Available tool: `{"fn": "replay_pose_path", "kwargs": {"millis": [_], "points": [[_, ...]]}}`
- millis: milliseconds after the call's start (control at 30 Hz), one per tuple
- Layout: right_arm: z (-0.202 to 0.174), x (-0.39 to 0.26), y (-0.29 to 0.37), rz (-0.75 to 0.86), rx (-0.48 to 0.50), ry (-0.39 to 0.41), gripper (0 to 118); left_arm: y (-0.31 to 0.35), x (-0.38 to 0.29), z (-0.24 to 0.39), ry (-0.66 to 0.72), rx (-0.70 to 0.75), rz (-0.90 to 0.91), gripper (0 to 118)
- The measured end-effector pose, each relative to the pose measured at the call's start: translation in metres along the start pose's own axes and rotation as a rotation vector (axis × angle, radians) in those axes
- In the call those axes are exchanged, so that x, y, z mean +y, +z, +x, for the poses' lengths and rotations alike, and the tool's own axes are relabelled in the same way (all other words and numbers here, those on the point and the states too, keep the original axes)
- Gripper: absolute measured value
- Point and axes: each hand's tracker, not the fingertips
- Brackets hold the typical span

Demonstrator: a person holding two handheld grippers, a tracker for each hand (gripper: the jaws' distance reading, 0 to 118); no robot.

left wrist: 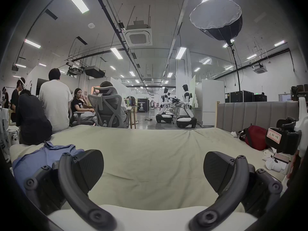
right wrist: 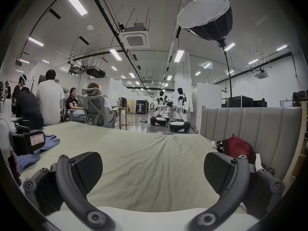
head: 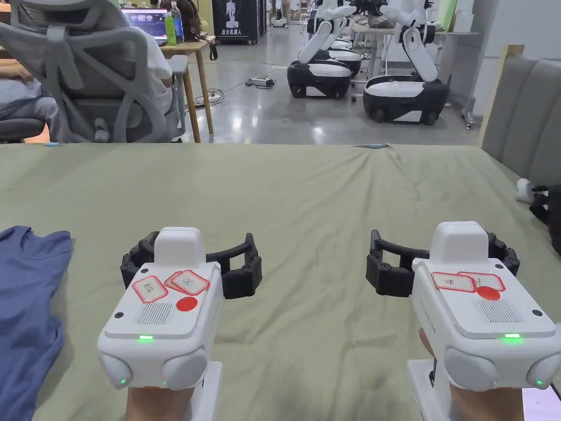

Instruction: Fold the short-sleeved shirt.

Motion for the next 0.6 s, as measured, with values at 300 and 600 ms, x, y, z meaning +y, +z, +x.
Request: {"fn": "replay_pose_path", "kwargs": {"millis": [300, 600], "points": [[0.008, -0.005, -0.006, -0.017, -0.014, -0.029, 118, 0.004, 0.001, 0.005, -0.002, -0.008, -0.008, 118], [0.002, -0.006, -0.004, -0.037, 0.042, 0.032, 118, 0.011, 0.013, 0.012, 0.038, 0.018, 0.009, 118]]}}
